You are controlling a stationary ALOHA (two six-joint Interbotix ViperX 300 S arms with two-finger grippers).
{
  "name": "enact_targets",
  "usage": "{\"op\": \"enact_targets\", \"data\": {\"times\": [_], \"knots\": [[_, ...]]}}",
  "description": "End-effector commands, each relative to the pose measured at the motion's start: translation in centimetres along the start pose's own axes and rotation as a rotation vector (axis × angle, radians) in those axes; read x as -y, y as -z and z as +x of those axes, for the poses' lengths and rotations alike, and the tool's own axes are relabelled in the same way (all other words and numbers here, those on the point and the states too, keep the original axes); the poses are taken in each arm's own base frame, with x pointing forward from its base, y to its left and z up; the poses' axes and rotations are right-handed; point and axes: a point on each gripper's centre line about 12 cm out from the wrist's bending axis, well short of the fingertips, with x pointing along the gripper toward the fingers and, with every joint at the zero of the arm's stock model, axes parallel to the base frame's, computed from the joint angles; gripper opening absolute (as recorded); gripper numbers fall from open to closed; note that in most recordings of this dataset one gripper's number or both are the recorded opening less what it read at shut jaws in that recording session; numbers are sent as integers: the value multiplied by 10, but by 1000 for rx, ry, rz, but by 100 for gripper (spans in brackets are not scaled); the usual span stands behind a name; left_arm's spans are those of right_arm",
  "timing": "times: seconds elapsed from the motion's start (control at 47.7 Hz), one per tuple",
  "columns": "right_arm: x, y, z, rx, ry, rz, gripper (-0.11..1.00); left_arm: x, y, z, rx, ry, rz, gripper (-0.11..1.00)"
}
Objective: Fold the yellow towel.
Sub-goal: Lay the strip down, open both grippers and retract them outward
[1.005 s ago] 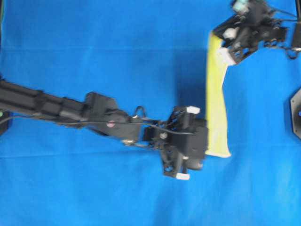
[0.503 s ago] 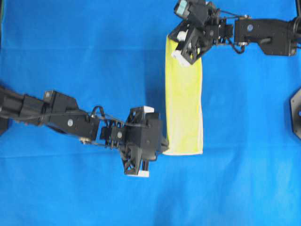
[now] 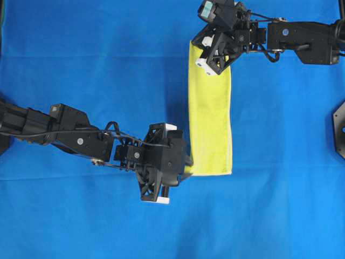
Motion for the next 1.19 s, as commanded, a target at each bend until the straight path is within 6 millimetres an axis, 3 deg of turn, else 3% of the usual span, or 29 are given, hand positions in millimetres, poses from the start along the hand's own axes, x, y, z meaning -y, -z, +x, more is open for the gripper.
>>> {"op": "enact_targets", "data": {"times": [0.0,0.105,0.168,0.377,0.67,0.984,1.173], "knots": [[1,-9,-4,27,-1,4,28,3,-17,-12,35,6,21,43],[1,-10,-5,28,1,2,57,3,-16,-21,3,6,54,71],[1,-10,-8,28,5,3,66,3,-19,-31,-14,6,61,76],[1,-12,-40,69,6,3,62,4,-32,-74,1,10,64,76],[-9,2,-114,189,-53,1,62,-12,-28,-124,89,-28,53,75],[-7,42,-179,368,-143,-6,62,-48,-14,-170,302,-136,10,75],[-3,75,-196,411,-161,-3,62,-55,12,-203,337,-178,-9,74]]}}
